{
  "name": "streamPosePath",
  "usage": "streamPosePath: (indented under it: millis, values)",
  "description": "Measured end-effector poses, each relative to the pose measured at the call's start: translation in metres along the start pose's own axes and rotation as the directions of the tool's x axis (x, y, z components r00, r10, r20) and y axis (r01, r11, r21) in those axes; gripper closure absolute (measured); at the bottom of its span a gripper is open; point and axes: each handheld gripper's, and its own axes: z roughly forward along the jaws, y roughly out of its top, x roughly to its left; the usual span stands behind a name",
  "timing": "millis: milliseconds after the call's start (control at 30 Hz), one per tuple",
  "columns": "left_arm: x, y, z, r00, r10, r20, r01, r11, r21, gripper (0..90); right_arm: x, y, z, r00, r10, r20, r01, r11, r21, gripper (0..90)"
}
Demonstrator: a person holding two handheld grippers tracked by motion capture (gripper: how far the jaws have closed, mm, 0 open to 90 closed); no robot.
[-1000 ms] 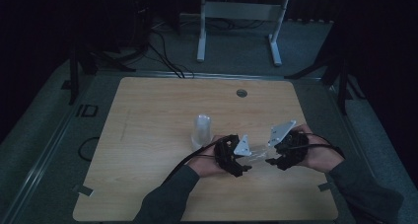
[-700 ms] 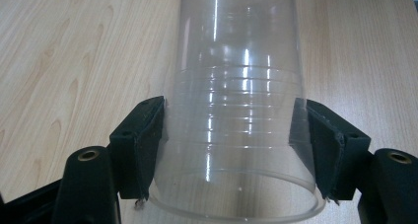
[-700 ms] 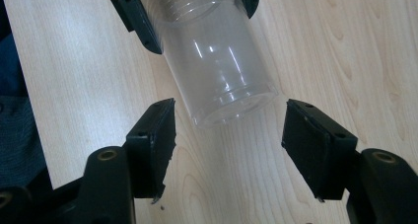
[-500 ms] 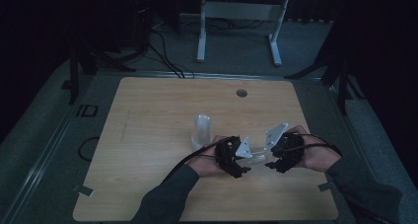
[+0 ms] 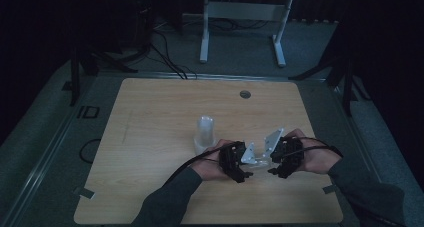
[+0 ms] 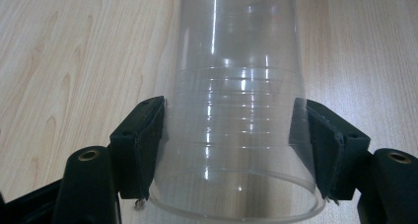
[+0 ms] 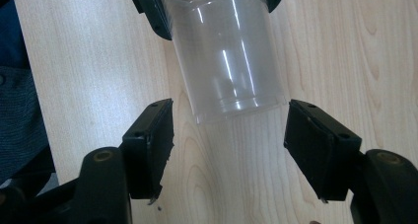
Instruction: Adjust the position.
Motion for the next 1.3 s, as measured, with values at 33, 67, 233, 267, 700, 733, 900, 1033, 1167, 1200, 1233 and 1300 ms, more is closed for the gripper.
streamPosePath:
  millis: [33,67,233,267,700,733,900,1033,1167,1200,1233,1300]
  values:
    - [0.0,0.0,0.0,1.0,0.001,0.001,-0.001,1.0,-0.001,30.8,0.0,0.001,0.001,1.0,-0.008,0.0,0.008,1.0,0.003,34.6]
    - [0.0,0.0,0.0,1.0,0.002,0.002,-0.002,1.0,-0.002,30.8,0.0,0.001,0.002,0.9999,-0.01,0.0,0.01,1.0,0.006,34.4]
    - [-0.002,0.001,-0.001,0.9997,0.017,0.016,-0.017,0.9999,-0.002,30.8,0.003,0.002,0.007,0.9994,-0.033,-0.001,0.033,0.999,0.023,33.7]
    - [-0.003,0.001,-0.001,0.9997,0.012,0.019,-0.012,0.9999,-0.008,30.8,0.003,0.002,0.008,0.9995,-0.032,-0.003,0.032,0.999,0.019,33.7]
    - [-0.012,0.004,0.001,0.989,-0.123,0.082,0.135,0.9763,-0.169,30.7,0.007,0.004,0.014,0.9982,-0.057,-0.015,0.058,0.998,0.025,34.0]
    - [-0.012,0.004,0.001,0.9891,-0.122,0.082,0.135,0.9752,-0.176,30.7,0.007,0.004,0.014,0.9983,-0.057,-0.015,0.057,0.998,0.023,34.4]
    - [-0.008,0.004,-0.005,0.9971,-0.03,0.07,0.038,0.9923,-0.118,29.9,0.008,0.004,0.015,0.9975,-0.067,-0.022,0.067,0.997,0.023,38.2]
    - [-0.02,0.006,0.003,0.9773,-0.182,0.108,0.203,0.9493,-0.24,29.2,0.009,0.003,0.014,0.9982,-0.055,-0.023,0.055,0.998,0.016,39.5]
    - [-0.006,0.005,-0.007,0.9973,0.011,0.072,-0.004,0.9953,-0.097,26.5,0.009,0.001,0.014,0.9982,-0.053,-0.027,0.053,0.999,0.01,41.0]
    - [-0.006,0.005,-0.008,0.9975,0.014,0.069,-0.007,0.9956,-0.094,25.3,0.009,0.001,0.014,0.9985,-0.049,-0.026,0.049,0.999,0.007,41.1]
    - [-0.005,0.005,-0.008,0.9976,0.011,0.068,-0.004,0.9952,-0.098,25.1,0.009,0.0,0.013,0.9988,-0.041,-0.026,0.041,0.999,0.003,41.1]
    - [-0.005,0.005,-0.008,0.9977,0.004,0.067,0.003,0.995,-0.1,23.6,0.009,0.0,0.013,0.9991,-0.034,-0.025,0.033,0.999,-0.003,41.2]
